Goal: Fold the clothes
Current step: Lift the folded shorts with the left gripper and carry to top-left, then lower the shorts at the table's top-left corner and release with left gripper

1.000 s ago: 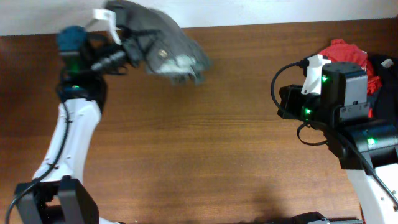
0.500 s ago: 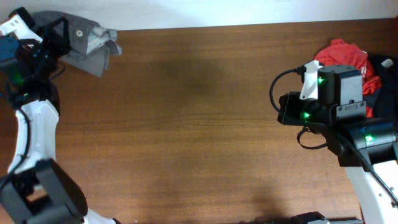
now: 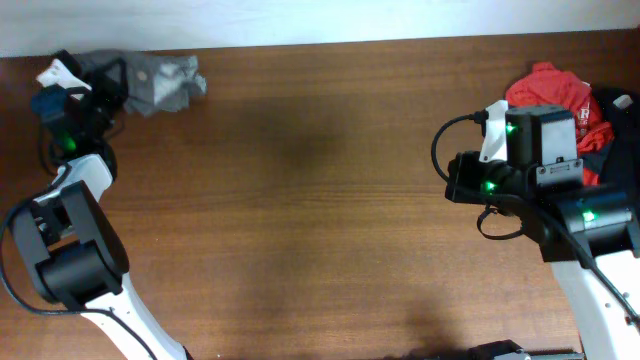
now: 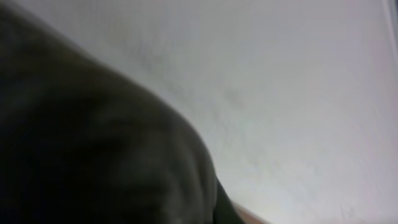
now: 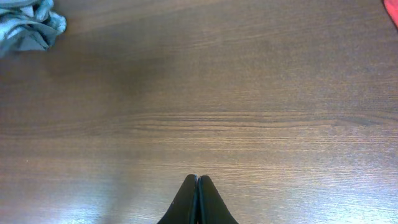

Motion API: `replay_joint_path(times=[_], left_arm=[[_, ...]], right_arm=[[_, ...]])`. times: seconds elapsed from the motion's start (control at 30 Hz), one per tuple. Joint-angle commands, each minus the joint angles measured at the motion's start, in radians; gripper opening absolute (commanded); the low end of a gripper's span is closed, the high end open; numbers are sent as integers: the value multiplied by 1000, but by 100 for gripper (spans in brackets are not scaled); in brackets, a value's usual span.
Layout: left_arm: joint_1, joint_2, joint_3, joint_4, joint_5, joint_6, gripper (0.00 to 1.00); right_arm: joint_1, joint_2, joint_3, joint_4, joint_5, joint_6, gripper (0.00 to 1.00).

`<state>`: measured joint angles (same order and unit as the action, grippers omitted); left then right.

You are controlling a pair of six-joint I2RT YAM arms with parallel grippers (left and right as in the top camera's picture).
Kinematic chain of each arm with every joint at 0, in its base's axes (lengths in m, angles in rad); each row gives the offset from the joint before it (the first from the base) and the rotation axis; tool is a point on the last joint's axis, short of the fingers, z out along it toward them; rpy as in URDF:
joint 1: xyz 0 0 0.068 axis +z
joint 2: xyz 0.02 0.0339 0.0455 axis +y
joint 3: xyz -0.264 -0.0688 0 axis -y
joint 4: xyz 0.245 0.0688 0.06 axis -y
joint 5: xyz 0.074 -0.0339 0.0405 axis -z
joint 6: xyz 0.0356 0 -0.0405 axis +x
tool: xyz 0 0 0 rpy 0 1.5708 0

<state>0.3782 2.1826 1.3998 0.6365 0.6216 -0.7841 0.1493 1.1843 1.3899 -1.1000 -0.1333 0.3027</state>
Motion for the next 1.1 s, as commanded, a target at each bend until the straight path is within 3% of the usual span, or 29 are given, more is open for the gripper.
replay_joint_path(times=[0.0, 0.1, 0.23, 0.4, 0.57, 0.9, 1.0, 1.07], left_arm=[[5, 3, 28, -98, 151, -12, 0], [7, -3, 28, -208, 159, -11, 0], [42, -3, 28, -465, 92, -6, 1], [94, -14, 28, -606, 96, 26, 1], [107, -14, 28, -763, 88, 30, 14], [107, -113, 28, -999, 19, 150, 11], [105, -169, 28, -1028, -20, 150, 21], [105, -205, 28, -1046, -4, 149, 47]], right_arm=[[1, 27, 2, 0, 15, -11, 4], [1, 45, 2, 4, 15, -11, 4], [1, 58, 2, -1, 15, -26, 4], [1, 58, 2, -1, 15, -38, 4], [1, 58, 2, -1, 15, -38, 4], [1, 57, 2, -39, 13, -37, 4], [1, 57, 2, -39, 13, -38, 4], [1, 57, 2, -39, 13, -38, 4]])
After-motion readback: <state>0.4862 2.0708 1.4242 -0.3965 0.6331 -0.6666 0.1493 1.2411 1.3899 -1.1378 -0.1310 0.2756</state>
